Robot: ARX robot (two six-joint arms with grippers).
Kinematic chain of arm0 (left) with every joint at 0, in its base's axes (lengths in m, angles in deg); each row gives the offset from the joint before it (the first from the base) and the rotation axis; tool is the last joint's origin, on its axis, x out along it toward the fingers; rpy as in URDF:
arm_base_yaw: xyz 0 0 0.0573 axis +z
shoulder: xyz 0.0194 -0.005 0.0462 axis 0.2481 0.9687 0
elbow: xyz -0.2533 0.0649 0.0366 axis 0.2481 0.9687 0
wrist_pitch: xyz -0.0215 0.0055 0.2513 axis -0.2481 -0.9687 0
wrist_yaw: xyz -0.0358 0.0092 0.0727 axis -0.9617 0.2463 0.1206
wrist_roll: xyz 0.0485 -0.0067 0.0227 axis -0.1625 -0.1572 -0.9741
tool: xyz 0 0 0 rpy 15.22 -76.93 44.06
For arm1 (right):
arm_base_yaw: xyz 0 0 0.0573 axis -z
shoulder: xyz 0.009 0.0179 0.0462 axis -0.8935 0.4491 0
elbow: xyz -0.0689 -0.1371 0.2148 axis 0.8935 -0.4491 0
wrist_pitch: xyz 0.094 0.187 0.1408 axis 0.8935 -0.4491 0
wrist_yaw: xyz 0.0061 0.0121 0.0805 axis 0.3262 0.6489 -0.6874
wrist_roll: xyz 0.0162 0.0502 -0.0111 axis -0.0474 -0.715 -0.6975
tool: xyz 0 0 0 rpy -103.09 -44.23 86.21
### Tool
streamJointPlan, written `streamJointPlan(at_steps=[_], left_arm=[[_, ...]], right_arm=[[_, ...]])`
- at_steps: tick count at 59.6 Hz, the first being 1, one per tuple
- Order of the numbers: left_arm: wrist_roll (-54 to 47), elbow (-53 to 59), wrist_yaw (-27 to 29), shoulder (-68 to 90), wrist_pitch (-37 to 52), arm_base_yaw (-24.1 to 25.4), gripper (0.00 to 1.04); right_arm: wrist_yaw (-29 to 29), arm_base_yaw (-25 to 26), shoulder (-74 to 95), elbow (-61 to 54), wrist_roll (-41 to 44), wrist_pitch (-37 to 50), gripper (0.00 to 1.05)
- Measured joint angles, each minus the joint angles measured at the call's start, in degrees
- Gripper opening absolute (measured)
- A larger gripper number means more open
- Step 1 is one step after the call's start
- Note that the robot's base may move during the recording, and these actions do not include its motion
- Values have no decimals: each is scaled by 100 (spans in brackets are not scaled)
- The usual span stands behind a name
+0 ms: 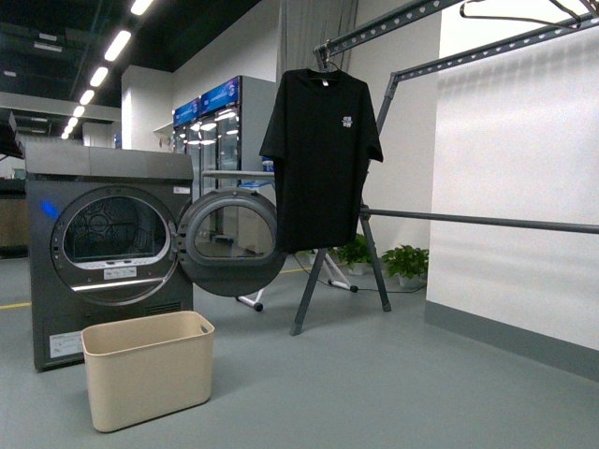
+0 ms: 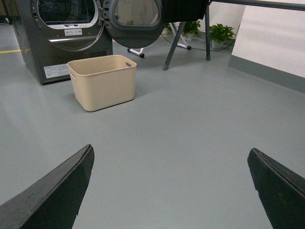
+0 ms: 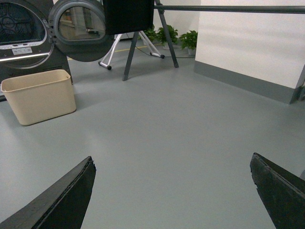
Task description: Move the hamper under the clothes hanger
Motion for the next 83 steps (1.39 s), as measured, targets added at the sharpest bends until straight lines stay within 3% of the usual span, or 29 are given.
streamJointPlan(at_steps=[83], left_arm=[[0,-2,-4,2,0,0,98]], right_arm=[[2,0,0,0,0,0,97]])
